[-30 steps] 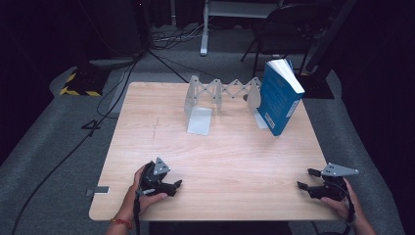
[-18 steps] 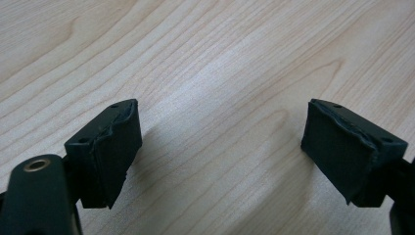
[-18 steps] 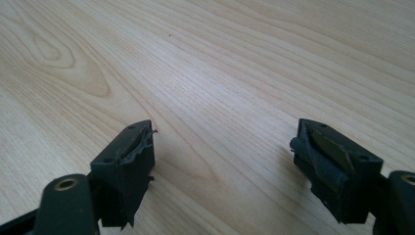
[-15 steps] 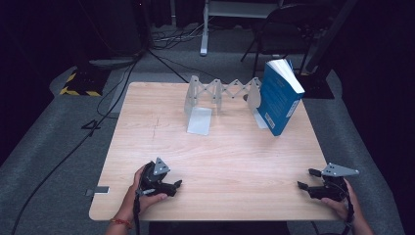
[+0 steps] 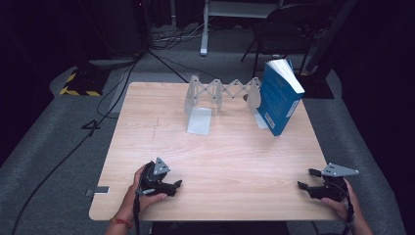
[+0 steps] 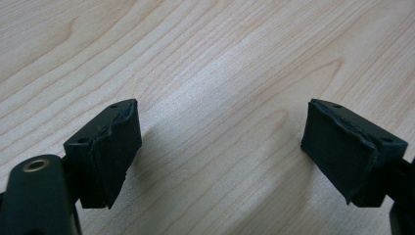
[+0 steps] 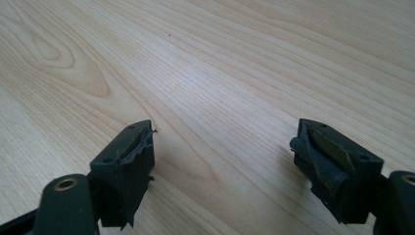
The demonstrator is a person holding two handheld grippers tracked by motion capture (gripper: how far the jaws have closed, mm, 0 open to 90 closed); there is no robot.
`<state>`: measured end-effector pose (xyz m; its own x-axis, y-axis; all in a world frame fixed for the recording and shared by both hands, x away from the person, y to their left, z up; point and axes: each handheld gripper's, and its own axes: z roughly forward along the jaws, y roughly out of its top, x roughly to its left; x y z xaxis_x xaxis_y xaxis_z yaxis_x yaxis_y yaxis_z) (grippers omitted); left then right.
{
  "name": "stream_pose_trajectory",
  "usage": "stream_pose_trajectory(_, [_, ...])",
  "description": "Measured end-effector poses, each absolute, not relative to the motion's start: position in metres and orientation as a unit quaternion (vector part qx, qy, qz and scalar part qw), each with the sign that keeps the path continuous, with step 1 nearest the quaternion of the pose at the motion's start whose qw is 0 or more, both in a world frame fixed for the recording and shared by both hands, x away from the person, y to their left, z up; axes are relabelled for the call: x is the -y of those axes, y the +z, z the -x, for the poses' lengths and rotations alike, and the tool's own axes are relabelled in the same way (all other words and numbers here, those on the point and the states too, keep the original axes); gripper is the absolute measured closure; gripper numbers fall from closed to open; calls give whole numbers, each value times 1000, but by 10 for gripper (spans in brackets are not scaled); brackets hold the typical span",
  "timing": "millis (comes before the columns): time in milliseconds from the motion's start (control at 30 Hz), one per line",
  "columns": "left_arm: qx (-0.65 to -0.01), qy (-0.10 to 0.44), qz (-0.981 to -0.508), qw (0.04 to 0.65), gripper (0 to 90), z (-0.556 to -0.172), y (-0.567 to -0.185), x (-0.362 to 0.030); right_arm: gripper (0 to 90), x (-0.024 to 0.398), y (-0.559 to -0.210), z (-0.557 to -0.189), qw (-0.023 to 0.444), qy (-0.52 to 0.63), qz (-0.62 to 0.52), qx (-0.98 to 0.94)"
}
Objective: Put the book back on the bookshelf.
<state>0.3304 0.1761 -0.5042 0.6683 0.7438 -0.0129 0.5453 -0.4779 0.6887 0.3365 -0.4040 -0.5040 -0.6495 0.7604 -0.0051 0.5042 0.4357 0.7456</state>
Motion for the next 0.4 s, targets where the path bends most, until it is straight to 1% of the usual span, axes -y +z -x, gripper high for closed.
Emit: stream_pose_trajectory(400, [-380,146,-848,340,149,-331,-504,-176,224,404,-504,-336,174,369,-382,-829])
